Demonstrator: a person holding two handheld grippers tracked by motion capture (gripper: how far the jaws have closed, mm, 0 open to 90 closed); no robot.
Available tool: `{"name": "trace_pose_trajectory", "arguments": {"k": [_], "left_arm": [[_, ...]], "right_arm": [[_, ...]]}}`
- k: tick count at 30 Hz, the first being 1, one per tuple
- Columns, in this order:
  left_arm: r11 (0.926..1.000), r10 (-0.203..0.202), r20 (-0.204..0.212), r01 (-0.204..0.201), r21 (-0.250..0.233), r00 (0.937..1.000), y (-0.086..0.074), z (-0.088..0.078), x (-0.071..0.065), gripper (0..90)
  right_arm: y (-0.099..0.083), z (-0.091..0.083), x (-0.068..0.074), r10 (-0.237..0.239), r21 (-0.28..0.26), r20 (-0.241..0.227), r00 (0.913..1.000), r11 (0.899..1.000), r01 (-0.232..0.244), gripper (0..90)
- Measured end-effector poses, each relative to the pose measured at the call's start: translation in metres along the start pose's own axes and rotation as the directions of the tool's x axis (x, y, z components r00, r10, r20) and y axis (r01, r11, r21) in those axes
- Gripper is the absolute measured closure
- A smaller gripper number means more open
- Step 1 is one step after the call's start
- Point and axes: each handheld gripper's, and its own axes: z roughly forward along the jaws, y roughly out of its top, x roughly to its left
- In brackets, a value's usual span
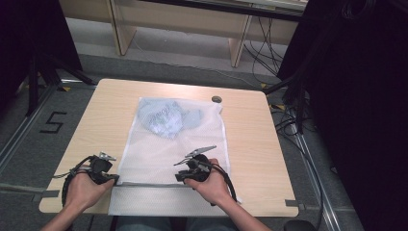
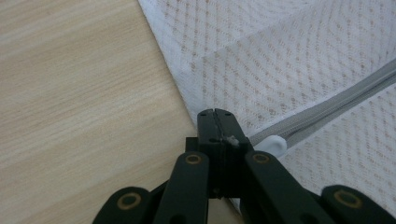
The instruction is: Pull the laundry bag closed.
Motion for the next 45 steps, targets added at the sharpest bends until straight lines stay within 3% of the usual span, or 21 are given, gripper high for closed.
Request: {"name": "trace_pose_trajectory", "arguments": {"k": [4,5,8,9,11,12,15,17,20,31,43,45], "left_arm": [[0.9999,0.002,0.004,-0.002,0.014,1.0000,0.000,0.000,0.001,89.6],[0.9992,0.019,0.009,-0.019,0.034,0.9998,0.001,-0.002,0.002,89.7],[0.9993,0.019,0.016,-0.020,0.033,0.9997,0.001,-0.002,0.003,89.8],[0.9999,0.011,0.013,-0.011,0.013,0.9998,0.000,-0.001,0.003,89.8],[0.9996,0.008,0.017,-0.008,0.025,0.9998,0.000,-0.002,0.003,89.8],[0.9997,0.006,0.017,-0.007,0.023,0.9998,0.000,-0.002,0.003,89.8],[0.9997,0.016,0.007,-0.016,0.019,0.9998,0.000,-0.002,0.002,89.9],[0.9999,0.000,-0.001,0.001,0.016,1.0000,0.001,0.000,0.001,89.9],[0.9994,0.013,0.014,-0.014,0.033,0.9998,0.001,-0.002,0.003,89.9],[0.9999,0.002,0.016,-0.002,0.017,0.9999,0.000,-0.001,0.003,90.0],[0.9998,-0.016,0.013,0.016,0.010,0.9998,0.000,0.000,0.002,90.0],[0.9996,-0.001,0.020,0.000,0.027,0.9998,0.000,-0.002,0.004,90.0]], "right_arm": [[0.002,0.006,0.004,-0.009,0.008,-0.008,0.9999,1.000,0.009,76.5],[0.003,0.008,0.006,-0.014,0.011,-0.011,0.9998,1.000,0.014,76.5],[0.006,0.018,0.015,-0.027,0.014,-0.036,0.9990,1.000,0.027,76.5],[0.006,0.018,0.015,-0.027,0.014,-0.036,0.9990,1.000,0.027,76.5],[0.008,0.020,0.020,-0.016,0.040,-0.021,0.9997,0.999,0.017,76.5],[0.009,0.023,0.021,-0.041,0.025,-0.036,0.9985,0.999,0.041,76.5],[0.012,0.027,0.028,-0.030,0.040,-0.048,0.9984,0.999,0.032,77.2],[0.016,0.034,0.034,-0.058,0.026,-0.066,0.9961,0.998,0.060,77.9],[0.019,0.040,0.040,-0.058,0.021,-0.083,0.9948,0.998,0.060,78.4],[0.037,0.078,0.064,-0.007,0.045,-0.194,0.9810,0.999,0.016,80.5],[0.053,0.105,0.075,0.014,0.057,-0.225,0.9743,0.998,-0.002,78.9],[0.055,0.111,0.078,0.023,0.066,-0.229,0.9732,0.998,-0.008,78.3]]}}
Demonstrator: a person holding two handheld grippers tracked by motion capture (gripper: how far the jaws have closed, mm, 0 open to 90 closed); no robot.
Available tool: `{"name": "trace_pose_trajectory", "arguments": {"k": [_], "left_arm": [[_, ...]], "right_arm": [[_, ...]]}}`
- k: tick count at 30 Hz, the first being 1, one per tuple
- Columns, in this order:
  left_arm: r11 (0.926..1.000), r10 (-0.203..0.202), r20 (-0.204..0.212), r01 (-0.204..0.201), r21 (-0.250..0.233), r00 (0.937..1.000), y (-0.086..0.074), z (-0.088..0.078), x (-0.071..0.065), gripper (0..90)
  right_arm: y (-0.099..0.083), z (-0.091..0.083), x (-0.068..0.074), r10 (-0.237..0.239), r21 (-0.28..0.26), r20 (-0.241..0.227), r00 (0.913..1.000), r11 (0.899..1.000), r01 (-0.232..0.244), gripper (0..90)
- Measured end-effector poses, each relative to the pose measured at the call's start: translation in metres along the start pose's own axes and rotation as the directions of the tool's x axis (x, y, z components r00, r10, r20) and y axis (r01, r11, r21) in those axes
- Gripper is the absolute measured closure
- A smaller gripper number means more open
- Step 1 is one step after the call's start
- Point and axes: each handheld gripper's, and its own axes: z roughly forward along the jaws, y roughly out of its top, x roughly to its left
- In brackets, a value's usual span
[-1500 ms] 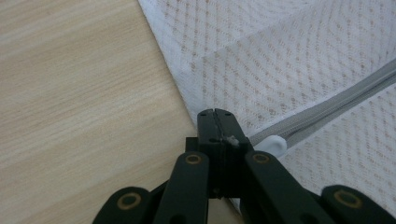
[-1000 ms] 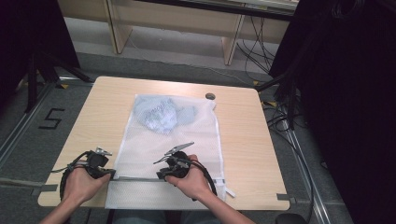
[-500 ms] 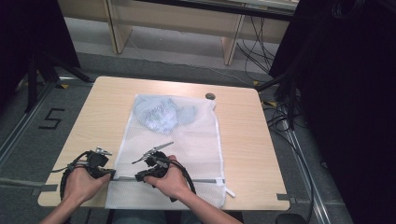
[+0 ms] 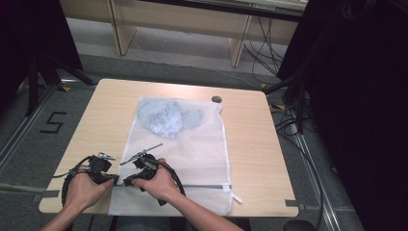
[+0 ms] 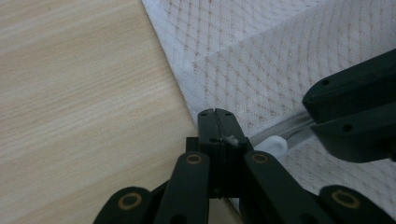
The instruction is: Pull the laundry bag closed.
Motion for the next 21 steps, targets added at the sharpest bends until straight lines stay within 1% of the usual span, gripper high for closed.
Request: {"name": "trace_pose_trajectory", "arguments": {"k": [1,2,3,4,5,6,7,8,9,10,11,12,13,14,17,18,19,20,21], "left_arm": [[1.0000,-0.002,-0.002,0.002,-0.004,1.0000,0.000,0.000,0.000,90.0],[1.0000,-0.003,-0.001,0.003,-0.004,1.0000,0.000,0.000,0.000,90.0],[1.0000,-0.004,-0.001,0.004,-0.006,1.0000,0.000,0.000,0.000,90.0],[0.9997,-0.009,-0.003,0.009,-0.025,1.0000,-0.001,0.001,0.000,90.0],[0.9999,-0.013,0.000,0.013,-0.010,0.9999,-0.001,0.000,0.000,90.0],[0.9999,-0.013,0.000,0.013,-0.010,0.9999,-0.001,0.000,0.000,90.0],[0.9996,-0.020,0.002,0.020,-0.022,0.9998,-0.001,0.001,0.000,90.0],[0.9999,-0.014,0.005,0.014,-0.003,0.9999,-0.001,0.000,0.001,90.0],[0.9999,-0.011,0.005,0.011,-0.002,0.9999,0.000,0.000,0.001,90.0],[0.9999,-0.011,0.005,0.011,-0.002,0.9999,0.000,0.000,0.001,90.0],[0.9998,-0.013,0.013,0.013,-0.012,0.9998,-0.001,0.001,0.001,90.0],[0.9994,-0.026,0.009,0.026,-0.022,0.9996,-0.001,0.002,0.001,90.0],[0.9995,-0.024,0.009,0.025,-0.022,0.9997,-0.001,0.002,0.001,90.0],[0.9994,-0.025,0.009,0.025,-0.022,0.9996,-0.001,0.002,0.001,90.0],[0.9994,-0.026,0.012,0.026,-0.022,0.9996,-0.001,0.002,0.001,90.0],[1.0000,-0.003,0.017,0.003,-0.007,0.9999,-0.001,0.000,0.002,90.0],[0.9995,-0.019,0.010,0.019,-0.026,0.9998,-0.002,0.001,0.001,90.0],[0.9997,-0.008,0.010,0.008,-0.022,0.9999,-0.001,0.001,0.002,90.0],[0.9997,-0.017,0.011,0.017,-0.018,0.9998,-0.001,0.001,0.001,90.0]], "right_arm": [[0.000,0.000,0.000,0.000,0.000,0.000,1.0000,1.000,0.000,78.3],[0.000,0.002,0.001,0.012,0.001,-0.001,0.9999,1.000,-0.012,78.1],[0.001,0.004,0.000,-0.001,-0.003,-0.002,1.0000,1.000,0.001,78.0],[0.001,0.005,0.000,0.008,-0.004,-0.007,0.9999,1.000,-0.008,78.0],[0.001,0.007,-0.001,0.013,-0.007,-0.010,0.9999,1.000,-0.013,77.7],[0.001,0.007,-0.001,0.013,-0.007,-0.010,0.9999,1.000,-0.013,77.7],[0.001,0.009,-0.002,0.015,-0.009,-0.017,0.9997,1.000,-0.015,77.4],[0.001,0.011,-0.003,0.004,-0.014,-0.019,0.9998,1.000,-0.005,77.3],[0.001,0.010,-0.001,0.036,-0.008,-0.023,0.9991,0.999,-0.036,77.2],[0.001,0.010,-0.001,0.036,-0.008,-0.023,0.9991,0.999,-0.036,77.2],[0.002,0.011,-0.001,0.031,-0.007,-0.023,0.9992,0.999,-0.031,77.1],[0.002,0.012,-0.001,0.022,-0.013,-0.024,0.9995,1.000,-0.022,77.1],[0.002,0.013,-0.002,0.025,-0.008,-0.019,0.9995,1.000,-0.025,77.1],[0.003,0.014,0.000,0.045,-0.009,-0.030,0.9986,0.999,-0.045,77.1],[0.003,0.016,0.000,0.039,-0.010,-0.037,0.9986,0.999,-0.039,77.1],[0.004,0.016,0.001,0.049,-0.007,-0.037,0.9981,0.999,-0.049,77.3],[0.004,0.017,0.000,0.037,-0.013,-0.045,0.9983,0.999,-0.037,77.6],[0.004,0.018,0.000,0.027,-0.013,-0.049,0.9984,1.000,-0.028,78.1],[0.004,0.018,0.001,0.040,-0.005,-0.044,0.9983,0.999,-0.040,78.7]]}}
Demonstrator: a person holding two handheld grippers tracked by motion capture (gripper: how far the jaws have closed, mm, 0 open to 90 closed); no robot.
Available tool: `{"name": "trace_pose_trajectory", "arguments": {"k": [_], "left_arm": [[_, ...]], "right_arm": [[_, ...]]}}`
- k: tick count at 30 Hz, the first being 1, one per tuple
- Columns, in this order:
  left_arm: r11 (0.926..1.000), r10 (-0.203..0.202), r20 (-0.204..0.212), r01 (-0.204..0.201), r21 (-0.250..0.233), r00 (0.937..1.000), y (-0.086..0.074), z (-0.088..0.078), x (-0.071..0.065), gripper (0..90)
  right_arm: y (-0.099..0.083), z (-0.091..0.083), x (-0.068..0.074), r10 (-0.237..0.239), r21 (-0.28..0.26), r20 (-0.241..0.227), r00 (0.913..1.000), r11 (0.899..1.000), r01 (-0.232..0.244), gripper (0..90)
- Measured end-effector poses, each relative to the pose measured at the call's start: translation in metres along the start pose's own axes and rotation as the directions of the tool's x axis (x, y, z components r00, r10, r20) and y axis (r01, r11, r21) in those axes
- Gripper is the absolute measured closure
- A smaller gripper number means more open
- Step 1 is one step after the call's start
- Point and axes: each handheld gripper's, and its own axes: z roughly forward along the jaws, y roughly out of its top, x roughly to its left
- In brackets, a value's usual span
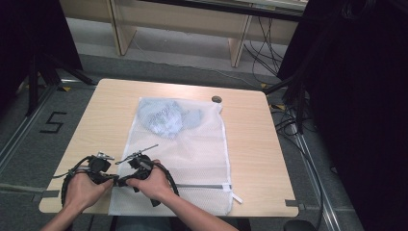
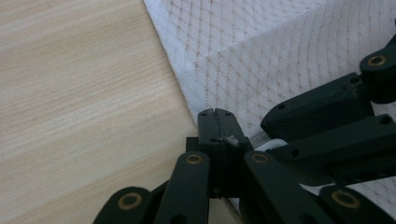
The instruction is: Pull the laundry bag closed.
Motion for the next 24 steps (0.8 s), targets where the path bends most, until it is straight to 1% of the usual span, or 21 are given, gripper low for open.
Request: {"name": "trace_pose_trajectory", "arguments": {"k": [1,2,3,4,6,7,8,9,10,11,12,13,15,16,17,18,19,20,21,23,24], "left_arm": [[1.0000,0.010,0.004,-0.010,0.000,0.9999,0.0002,0.0002,0.0007,90.0],[1.0000,-0.006,0.001,0.006,-0.004,1.0000,0.0004,0.0012,-0.0001,90.0],[1.0000,-0.006,0.001,0.006,-0.004,1.0000,0.0004,0.0012,-0.0001,90.0],[0.9999,-0.009,-0.001,0.009,-0.005,1.0000,0.0004,0.0014,-0.0004,90.0],[1.0000,0.004,-0.002,-0.004,0.008,1.0000,0.0006,-0.0004,-0.0003,90.0],[0.9999,0.002,-0.007,-0.002,0.015,1.0000,0.0005,-0.0010,-0.0008,90.0],[0.9999,0.010,-0.008,-0.010,0.008,0.9999,0.0004,-0.0005,-0.0008,90.0],[0.9999,0.016,-0.007,-0.016,-0.007,0.9999,0.0000,0.0005,-0.0004,90.0],[0.9998,0.013,-0.011,-0.013,0.016,0.9999,0.0008,-0.0010,-0.0007,90.0],[0.9999,0.015,-0.004,-0.015,-0.007,0.9999,0.0000,0.0006,-0.0004,90.0],[0.9999,0.010,-0.012,-0.010,0.000,0.9999,0.0001,-0.0001,-0.0007,90.0],[0.9999,0.016,-0.006,-0.016,0.004,0.9999,0.0004,-0.0002,-0.0003,90.0],[0.9999,0.012,-0.001,-0.012,-0.011,0.9999,-0.0002,0.0011,-0.0004,90.0],[0.9999,0.006,-0.012,-0.006,0.010,0.9999,0.0003,-0.0006,-0.0014,90.0],[0.9999,0.006,-0.012,-0.006,0.010,0.9999,0.0003,-0.0006,-0.0014,90.0],[0.9999,0.009,-0.015,-0.009,-0.012,0.9998,-0.0003,0.0007,-0.0016,90.0],[0.9999,0.011,-0.015,-0.011,-0.010,0.9998,-0.0001,0.0007,-0.0015,90.0],[0.9999,0.008,-0.015,-0.009,-0.011,0.9999,-0.0001,0.0007,-0.0016,90.0],[0.9999,0.008,-0.015,-0.009,-0.010,0.9999,-0.0002,0.0006,-0.0016,90.0],[0.9999,0.010,-0.015,-0.010,-0.010,0.9998,-0.0001,0.0007,-0.0016,90.0],[0.9999,0.013,-0.022,-0.013,0.003,0.9997,0.0004,-0.0003,-0.0018,90.0]], "right_arm": [[-0.0003,0.0004,0.0006,-0.002,-0.003,0.000,1.0000,1.000,0.002,79.3],[-0.0010,0.0013,0.0013,0.017,0.009,0.000,0.9998,1.000,-0.017,81.1],[-0.0010,0.0013,0.0013,0.017,0.009,0.000,0.9998,1.000,-0.017,81.1],[-0.0014,0.0023,-0.0001,0.009,0.007,-0.025,0.9996,1.000,-0.008,83.3],[-0.0014,0.0032,-0.0010,0.008,0.013,-0.025,0.9997,1.000,-0.007,83.9],[-0.0018,0.0037,0.0007,0.036,0.017,-0.025,0.9991,0.999,-0.035,84.4],[-0.0018,0.0037,0.0007,0.036,0.017,-0.025,0.9991,0.999,-0.035,84.4],[-0.0017,0.0048,-0.0008,0.017,0.012,-0.017,0.9997,1.000,-0.016,84.8],[-0.0017,0.0048,-0.0008,0.017,0.012,-0.017,0.9997,1.000,-0.016,84.8],[-0.0017,0.0049,-0.0003,0.031,0.020,-0.007,0.9995,0.999,-0.031,84.7],[-0.0015,0.0052,-0.0009,0.016,0.018,-0.011,0.9998,1.000,-0.016,84.4],[-0.0011,0.0051,-0.0009,0.016,0.012,-0.032,0.9994,1.000,-0.015,82.6],[-0.0007,0.0052,-0.0006,0.019,0.008,-0.027,0.9995,1.000,-0.019,81.6],[0.0003,0.0048,0.0006,0.028,0.008,-0.017,0.9995,1.000,-0.028,80.0],[0.0003,0.0048,0.0006,0.028,0.008,-0.017,0.9995,1.000,-0.028,80.0],[0.0007,0.0048,0.0009,0.033,0.004,-0.001,0.9994,0.999,-0.033,78.8],[0.0013,0.0052,0.0006,0.027,-0.005,-0.009,0.9996,1.000,-0.027,78.5],[0.0020,0.0054,-0.0002,0.016,-0.003,-0.009,0.9998,1.000,-0.016,78.8],[0.0021,0.0052,0.0014,0.034,0.006,-0.007,0.9994,0.999,-0.034,82.7],[0.0018,0.0059,0.0004,0.011,0.009,-0.007,0.9999,1.000,-0.011,85.1],[0.0018,0.0059,0.0004,0.011,0.009,-0.007,0.9999,1.000,-0.011,85.1]]}}
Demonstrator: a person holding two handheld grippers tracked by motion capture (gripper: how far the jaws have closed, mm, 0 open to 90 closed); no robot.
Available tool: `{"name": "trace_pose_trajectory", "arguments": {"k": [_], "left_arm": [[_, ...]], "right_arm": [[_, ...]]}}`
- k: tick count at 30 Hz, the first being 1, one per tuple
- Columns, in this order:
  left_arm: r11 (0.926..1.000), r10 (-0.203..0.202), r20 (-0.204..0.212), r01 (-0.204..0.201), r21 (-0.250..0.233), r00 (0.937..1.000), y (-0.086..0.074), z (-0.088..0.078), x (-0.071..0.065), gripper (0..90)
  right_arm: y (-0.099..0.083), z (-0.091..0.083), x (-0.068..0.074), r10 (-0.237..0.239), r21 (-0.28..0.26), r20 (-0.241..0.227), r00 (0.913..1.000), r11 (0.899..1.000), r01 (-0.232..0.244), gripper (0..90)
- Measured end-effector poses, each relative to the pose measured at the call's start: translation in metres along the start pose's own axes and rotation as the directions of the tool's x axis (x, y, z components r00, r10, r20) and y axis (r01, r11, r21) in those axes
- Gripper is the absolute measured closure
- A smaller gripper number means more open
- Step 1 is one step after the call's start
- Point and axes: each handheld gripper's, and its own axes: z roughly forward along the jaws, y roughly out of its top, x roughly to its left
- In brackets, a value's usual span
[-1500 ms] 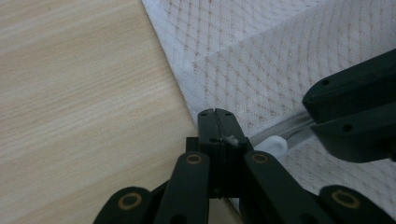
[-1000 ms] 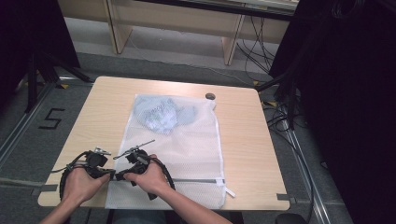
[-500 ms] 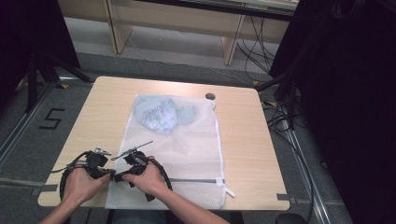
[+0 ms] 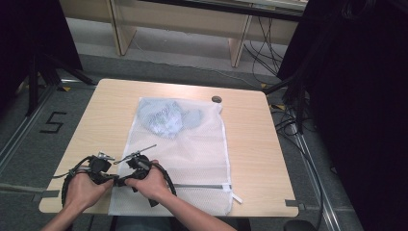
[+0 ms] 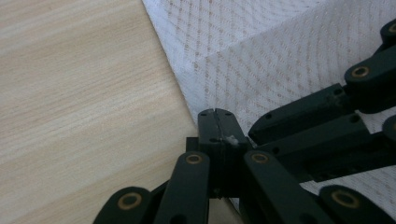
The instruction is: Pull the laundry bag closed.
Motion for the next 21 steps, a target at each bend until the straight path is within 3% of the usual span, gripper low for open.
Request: {"name": "trace_pose_trajectory", "arguments": {"k": [5,9,10,11,16,17,18,21], "left_arm": [[1.0000,-0.007,-0.002,0.007,-0.006,1.0000,0.0000,0.0013,-0.0009,90.0],[0.9994,0.031,0.000,-0.031,0.011,0.9995,0.0004,-0.0001,-0.0008,90.0],[0.9998,0.015,-0.008,-0.015,-0.009,0.9999,-0.0001,0.0015,-0.0027,90.0],[0.9989,0.045,-0.010,-0.045,0.016,0.9989,0.0004,-0.0005,-0.0019,90.0],[0.9976,0.068,-0.033,-0.068,-0.008,0.9971,-0.0005,0.0012,-0.0056,90.0],[0.9981,0.056,-0.035,-0.057,-0.024,0.9978,-0.0010,0.0024,-0.0064,90.0],[0.9971,0.075,-0.030,-0.076,-0.014,0.9967,-0.0009,0.0015,-0.0056,90.0],[0.9967,0.080,-0.038,-0.081,-0.011,0.9961,-0.0011,0.0013,-0.0067,90.0]], "right_arm": [[-0.0017,0.0000,0.0004,0.016,0.001,-0.010,0.9998,1.000,-0.016,86.5],[-0.0039,-0.0008,-0.0015,0.039,0.000,-0.009,0.9992,0.999,-0.039,86.7],[-0.0045,-0.0011,-0.0022,0.041,-0.005,0.006,0.9991,0.999,-0.041,86.7],[-0.0050,-0.0012,-0.0024,0.052,-0.006,0.008,0.9986,0.999,-0.052,86.8],[-0.0066,-0.0028,-0.0025,0.077,-0.002,0.018,0.9968,0.997,-0.077,86.9],[-0.0068,-0.0030,-0.0020,0.081,-0.006,0.020,0.9965,0.997,-0.081,86.9],[-0.0069,-0.0038,-0.0017,0.081,-0.008,0.037,0.9960,0.997,-0.081,87.0],[-0.0065,-0.0045,-0.0016,0.102,0.008,0.038,0.9941,0.995,-0.102,87.0]]}}
